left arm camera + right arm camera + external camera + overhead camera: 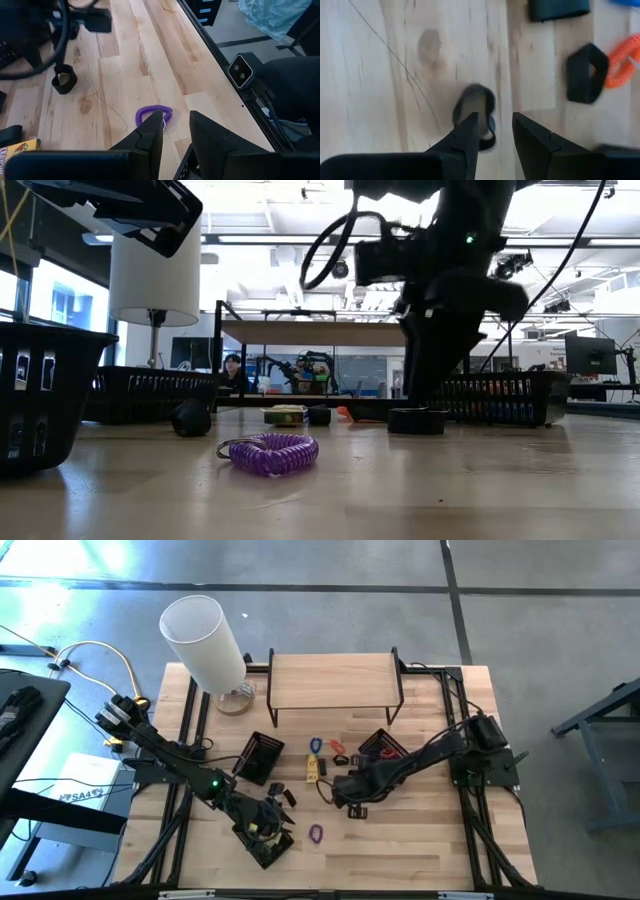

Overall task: Pick & Place Office Desk Supplies
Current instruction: Put the black rubber band into the top left black bin

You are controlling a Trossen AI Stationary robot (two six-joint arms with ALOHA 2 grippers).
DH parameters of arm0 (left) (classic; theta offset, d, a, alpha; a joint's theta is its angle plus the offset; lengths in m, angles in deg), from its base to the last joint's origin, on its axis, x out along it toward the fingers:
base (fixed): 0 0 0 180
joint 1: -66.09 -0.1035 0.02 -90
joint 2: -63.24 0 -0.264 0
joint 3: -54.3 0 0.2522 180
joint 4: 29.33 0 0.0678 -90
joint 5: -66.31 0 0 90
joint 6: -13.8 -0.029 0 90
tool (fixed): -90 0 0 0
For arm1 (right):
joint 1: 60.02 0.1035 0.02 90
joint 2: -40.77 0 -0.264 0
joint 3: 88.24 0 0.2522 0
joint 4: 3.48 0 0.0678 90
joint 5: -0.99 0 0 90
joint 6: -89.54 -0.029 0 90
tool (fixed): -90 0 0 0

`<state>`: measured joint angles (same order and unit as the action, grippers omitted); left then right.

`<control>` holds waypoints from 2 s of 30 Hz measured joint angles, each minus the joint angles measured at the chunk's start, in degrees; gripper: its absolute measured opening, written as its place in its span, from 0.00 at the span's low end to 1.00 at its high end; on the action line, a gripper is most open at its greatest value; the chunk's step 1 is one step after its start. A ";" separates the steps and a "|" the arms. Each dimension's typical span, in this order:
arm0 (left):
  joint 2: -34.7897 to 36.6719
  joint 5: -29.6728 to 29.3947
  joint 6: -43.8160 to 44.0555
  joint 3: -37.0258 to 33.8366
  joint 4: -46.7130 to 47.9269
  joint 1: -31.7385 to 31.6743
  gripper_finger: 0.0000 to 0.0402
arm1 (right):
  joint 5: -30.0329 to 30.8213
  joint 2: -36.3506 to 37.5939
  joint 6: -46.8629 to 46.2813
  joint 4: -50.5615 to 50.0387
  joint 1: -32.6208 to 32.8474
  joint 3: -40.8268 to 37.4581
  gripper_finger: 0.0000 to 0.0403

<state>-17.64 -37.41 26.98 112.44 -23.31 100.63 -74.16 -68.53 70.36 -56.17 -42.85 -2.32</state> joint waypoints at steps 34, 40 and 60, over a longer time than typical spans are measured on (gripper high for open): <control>-0.02 0.01 0.80 -0.02 0.19 0.11 0.23 | 1.36 -2.55 -2.18 -0.86 0.25 -0.04 0.01; -0.02 0.03 4.11 -0.02 0.14 0.11 0.23 | 4.62 -2.26 -7.07 -0.72 2.47 -0.04 0.01; -0.04 -0.08 3.17 -0.02 -1.25 -3.70 0.23 | 22.28 -2.12 3.80 39.90 16.48 0.00 0.01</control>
<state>-17.68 -37.49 30.16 112.42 -24.56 96.93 -51.88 -70.64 74.16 -16.27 -26.37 -2.32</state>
